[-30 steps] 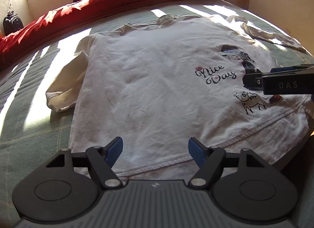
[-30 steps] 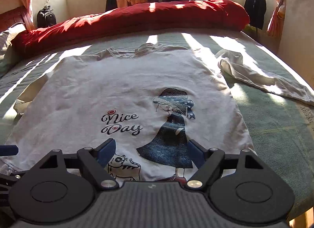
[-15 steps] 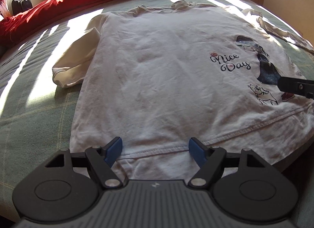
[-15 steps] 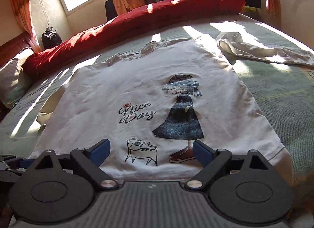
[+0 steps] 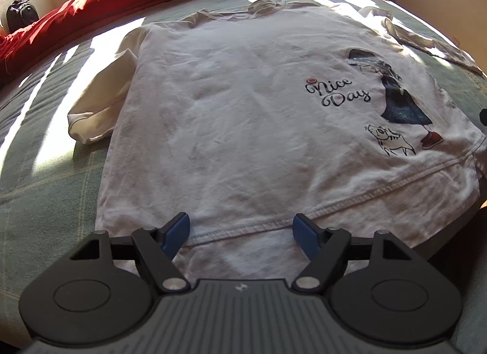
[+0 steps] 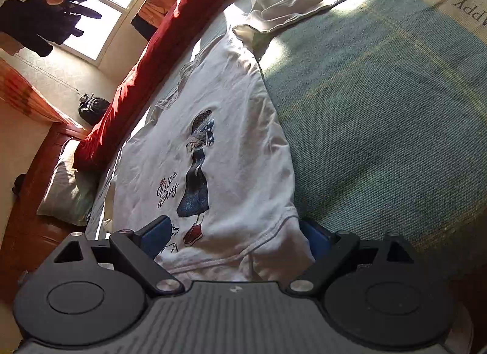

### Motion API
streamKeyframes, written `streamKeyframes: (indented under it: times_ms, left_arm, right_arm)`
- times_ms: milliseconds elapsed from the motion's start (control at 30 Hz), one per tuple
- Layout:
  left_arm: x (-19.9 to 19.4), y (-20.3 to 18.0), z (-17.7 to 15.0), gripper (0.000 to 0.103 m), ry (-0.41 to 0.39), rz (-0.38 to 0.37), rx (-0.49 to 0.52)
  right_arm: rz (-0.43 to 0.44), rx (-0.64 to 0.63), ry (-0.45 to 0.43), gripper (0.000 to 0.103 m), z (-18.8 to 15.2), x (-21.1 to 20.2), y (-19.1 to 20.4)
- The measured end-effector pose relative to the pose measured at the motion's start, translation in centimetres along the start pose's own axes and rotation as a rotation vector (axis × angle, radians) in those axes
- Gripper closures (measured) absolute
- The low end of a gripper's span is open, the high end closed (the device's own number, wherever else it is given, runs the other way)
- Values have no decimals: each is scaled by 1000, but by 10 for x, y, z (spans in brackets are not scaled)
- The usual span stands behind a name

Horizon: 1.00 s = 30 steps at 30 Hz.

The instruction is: Fold clothes

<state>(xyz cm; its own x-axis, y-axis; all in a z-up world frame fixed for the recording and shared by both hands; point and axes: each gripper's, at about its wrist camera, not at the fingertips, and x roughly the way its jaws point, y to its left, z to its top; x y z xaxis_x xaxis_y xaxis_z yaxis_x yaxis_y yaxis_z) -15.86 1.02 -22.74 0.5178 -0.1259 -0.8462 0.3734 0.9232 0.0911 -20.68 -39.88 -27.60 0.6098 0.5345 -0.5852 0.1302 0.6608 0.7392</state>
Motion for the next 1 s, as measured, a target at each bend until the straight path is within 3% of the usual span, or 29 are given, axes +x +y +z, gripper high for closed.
streamKeyframes:
  times_ms: [67, 200, 267, 433, 600, 700, 767, 900, 1000]
  left_arm:
    - [-1, -1, 1, 27, 3, 0, 5]
    - [-4, -1, 4, 27, -2, -6, 5]
    - [-4, -5, 7, 27, -14, -12, 18]
    - [-7, -17, 15, 27, -44, -29, 54]
    - [-9, -28, 23, 27, -74, -46, 89]
    - [-10, -35, 28, 27, -93, -56, 110]
    - [-3, -34, 25, 27, -70, -48, 109]
    - [9, -30, 18, 27, -29, -36, 95]
    - [-2, -25, 23, 27, -76, -45, 75]
  right_arm:
    - [9, 9, 29, 10, -1, 1, 2]
    - [142, 120, 87, 15, 2, -18, 2]
    - [190, 129, 74, 15, 5, -32, 7]
    - [27, 28, -19, 15, 20, -53, 33]
    - [5, -6, 30, 15, 20, -18, 46]
    - [-88, 7, 38, 16, 12, 1, 36]
    - [-154, 16, 28, 23, 8, 9, 27]
    - [-174, 52, -76, 27, 18, -1, 13]
    - [-229, 19, -107, 27, 24, -9, 26]
